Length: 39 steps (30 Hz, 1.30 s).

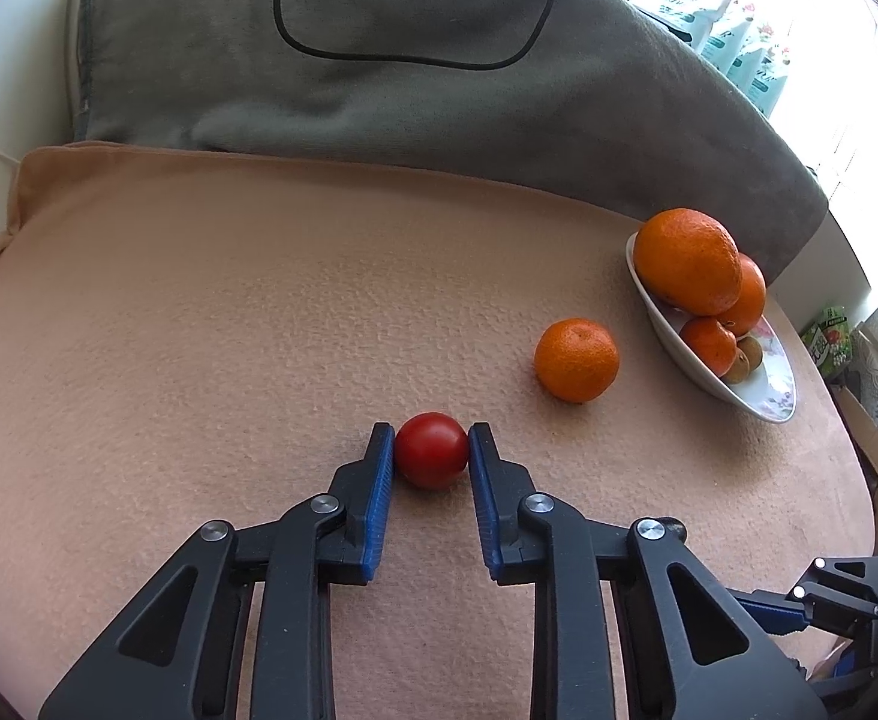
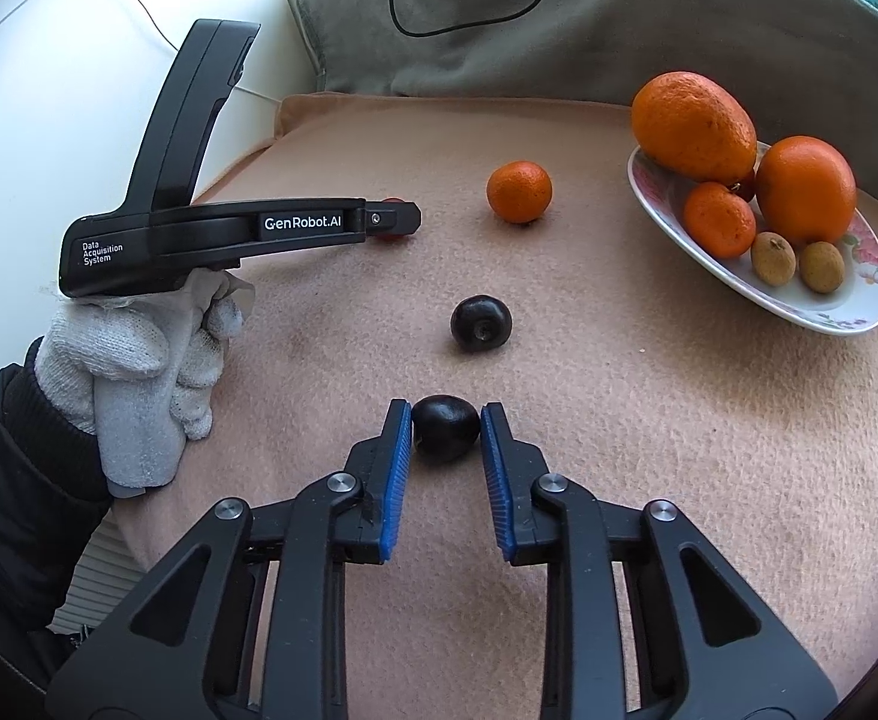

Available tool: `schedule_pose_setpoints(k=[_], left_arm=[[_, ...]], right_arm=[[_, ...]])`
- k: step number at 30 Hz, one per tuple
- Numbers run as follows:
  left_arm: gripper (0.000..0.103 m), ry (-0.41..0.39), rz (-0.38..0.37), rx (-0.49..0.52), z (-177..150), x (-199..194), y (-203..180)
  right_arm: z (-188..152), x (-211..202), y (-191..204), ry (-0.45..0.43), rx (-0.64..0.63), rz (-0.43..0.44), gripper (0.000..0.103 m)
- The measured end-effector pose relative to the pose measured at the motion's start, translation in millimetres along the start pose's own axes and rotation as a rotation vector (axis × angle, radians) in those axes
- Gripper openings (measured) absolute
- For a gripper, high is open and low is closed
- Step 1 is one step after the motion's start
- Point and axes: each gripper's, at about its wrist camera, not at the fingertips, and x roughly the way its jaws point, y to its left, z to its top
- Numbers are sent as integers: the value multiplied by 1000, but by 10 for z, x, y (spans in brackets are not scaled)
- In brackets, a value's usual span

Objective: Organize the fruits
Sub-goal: 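Close the right gripper on a dark plum while the left gripper grasps a red tomato, then carry the plum with the right gripper while the left gripper carries the tomato to the plate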

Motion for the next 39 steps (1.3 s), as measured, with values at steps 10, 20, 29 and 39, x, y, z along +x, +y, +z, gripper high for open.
schedule_pose_setpoints(k=[10, 20, 29, 39], left_arm=[[23, -15, -16, -7, -4, -117, 50], [23, -37, -52, 3, 10, -233, -77], [23, -68, -102, 46, 92, -337, -381], [23, -79, -155, 98, 152, -360, -720]], right_arm=[[-10, -43, -57, -14, 20, 8, 25], [-9, -207, -164, -55, 53, 3, 24], [59, -401, -343, -113, 94, -28, 24], [108, -649, -576, -175, 141, -80, 25]])
